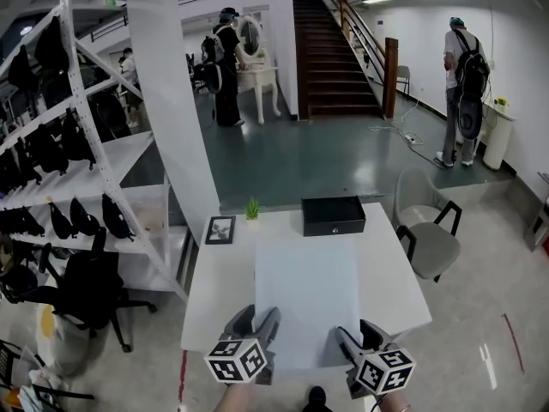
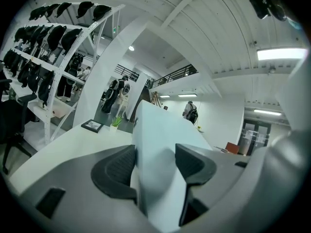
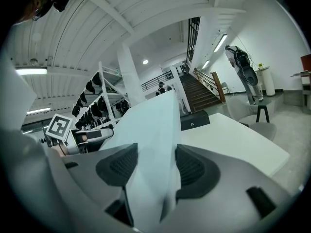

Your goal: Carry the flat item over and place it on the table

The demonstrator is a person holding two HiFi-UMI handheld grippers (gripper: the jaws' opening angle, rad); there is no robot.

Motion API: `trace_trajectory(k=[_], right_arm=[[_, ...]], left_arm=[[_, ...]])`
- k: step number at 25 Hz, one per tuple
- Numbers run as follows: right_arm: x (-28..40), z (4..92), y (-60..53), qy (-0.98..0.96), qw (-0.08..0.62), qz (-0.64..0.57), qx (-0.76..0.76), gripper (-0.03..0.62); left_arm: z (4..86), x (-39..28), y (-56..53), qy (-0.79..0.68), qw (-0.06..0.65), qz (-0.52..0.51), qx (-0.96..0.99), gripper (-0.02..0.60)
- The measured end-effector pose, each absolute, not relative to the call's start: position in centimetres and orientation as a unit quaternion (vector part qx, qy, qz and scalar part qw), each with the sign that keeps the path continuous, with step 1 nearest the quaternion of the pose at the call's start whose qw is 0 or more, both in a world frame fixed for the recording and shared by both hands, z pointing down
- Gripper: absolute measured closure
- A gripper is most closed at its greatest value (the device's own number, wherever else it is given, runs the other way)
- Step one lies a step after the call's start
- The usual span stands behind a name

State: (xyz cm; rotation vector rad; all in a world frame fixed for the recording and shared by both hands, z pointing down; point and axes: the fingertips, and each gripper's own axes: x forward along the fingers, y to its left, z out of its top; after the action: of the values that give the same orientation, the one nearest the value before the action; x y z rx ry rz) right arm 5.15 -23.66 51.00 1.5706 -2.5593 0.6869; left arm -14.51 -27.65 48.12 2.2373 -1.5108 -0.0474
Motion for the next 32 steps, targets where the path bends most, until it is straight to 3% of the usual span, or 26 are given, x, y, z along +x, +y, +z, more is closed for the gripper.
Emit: trace_trajectory(k=[32], right_arm=[[6.8, 53.7, -35.4, -0.836, 0.049, 0.238, 0.492, 0.349]], left_arm=[[51.1, -13.1, -38.8, -0.577, 0.233, 0.011, 0.783, 0.327]])
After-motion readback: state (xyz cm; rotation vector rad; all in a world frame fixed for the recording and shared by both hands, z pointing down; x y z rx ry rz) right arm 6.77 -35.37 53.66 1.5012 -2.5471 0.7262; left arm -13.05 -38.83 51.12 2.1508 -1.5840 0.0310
